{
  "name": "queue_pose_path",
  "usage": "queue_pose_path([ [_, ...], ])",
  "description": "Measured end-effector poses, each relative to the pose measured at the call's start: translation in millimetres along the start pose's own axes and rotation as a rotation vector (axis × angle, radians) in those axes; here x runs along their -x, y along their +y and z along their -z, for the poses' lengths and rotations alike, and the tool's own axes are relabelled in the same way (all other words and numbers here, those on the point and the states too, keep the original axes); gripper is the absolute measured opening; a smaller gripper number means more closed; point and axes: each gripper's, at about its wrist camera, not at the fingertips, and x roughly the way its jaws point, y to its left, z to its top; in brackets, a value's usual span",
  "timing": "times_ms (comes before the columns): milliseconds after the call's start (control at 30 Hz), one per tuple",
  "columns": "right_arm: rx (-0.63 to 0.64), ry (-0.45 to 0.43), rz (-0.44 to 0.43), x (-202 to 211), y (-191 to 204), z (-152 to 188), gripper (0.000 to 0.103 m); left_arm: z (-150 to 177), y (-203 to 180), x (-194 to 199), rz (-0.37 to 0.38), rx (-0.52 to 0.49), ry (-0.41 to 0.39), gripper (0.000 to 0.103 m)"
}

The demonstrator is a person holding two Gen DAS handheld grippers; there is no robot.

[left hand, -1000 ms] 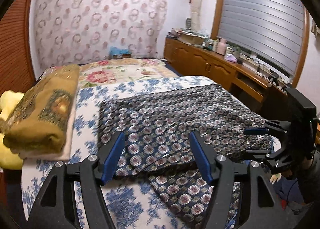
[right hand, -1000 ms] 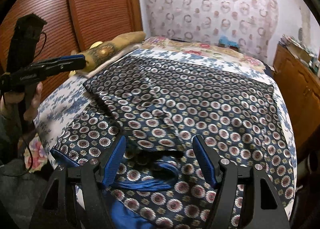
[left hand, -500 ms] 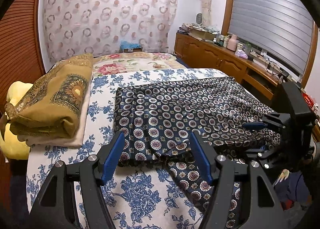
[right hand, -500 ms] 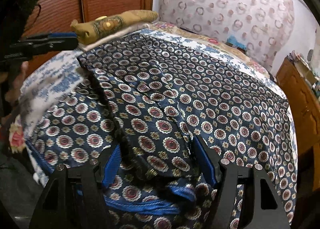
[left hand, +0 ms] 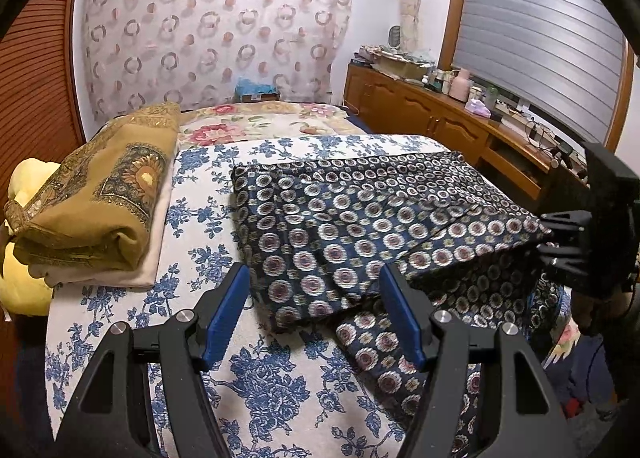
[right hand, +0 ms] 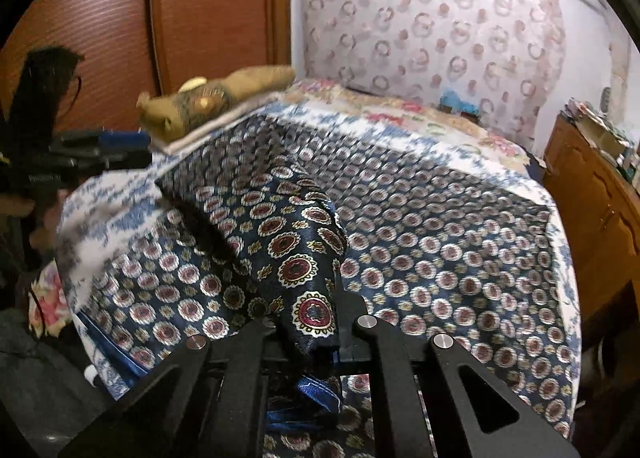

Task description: Fold small clothes

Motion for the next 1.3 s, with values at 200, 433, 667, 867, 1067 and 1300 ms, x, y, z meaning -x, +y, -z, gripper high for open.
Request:
queue_pose_path([
  [200,-0.035,-0.03,0.02,22,-3,9,0.007,0,-6,-6,0.012,-0.011,0.015,0.068],
  [433,-0.061,-0.041,0.062,57,-14,25,0.007,0,-12,-10,0.026,-0.012,0.026,0.068],
  [667,-0.1,-0.044,0.114,77,-29,32,0.007,-2,-21,-10,0.037,-0.028,0.024,0.068],
  [867,-0.103,-0.026,0.185,83,-38,35,0.007,-2,-31,-12,0.046,-0.044,0.029,0.068],
  [1067,-0.15,0.018,0.197,78,-50,47,0.007,-2,-37,-15,0.049,-0.053,0.036,0.068],
  [1300,-0.181,0.055,0.192,71,-56,53,0.007,0,-42,-16,0.049,-0.058,0.04,0.068],
])
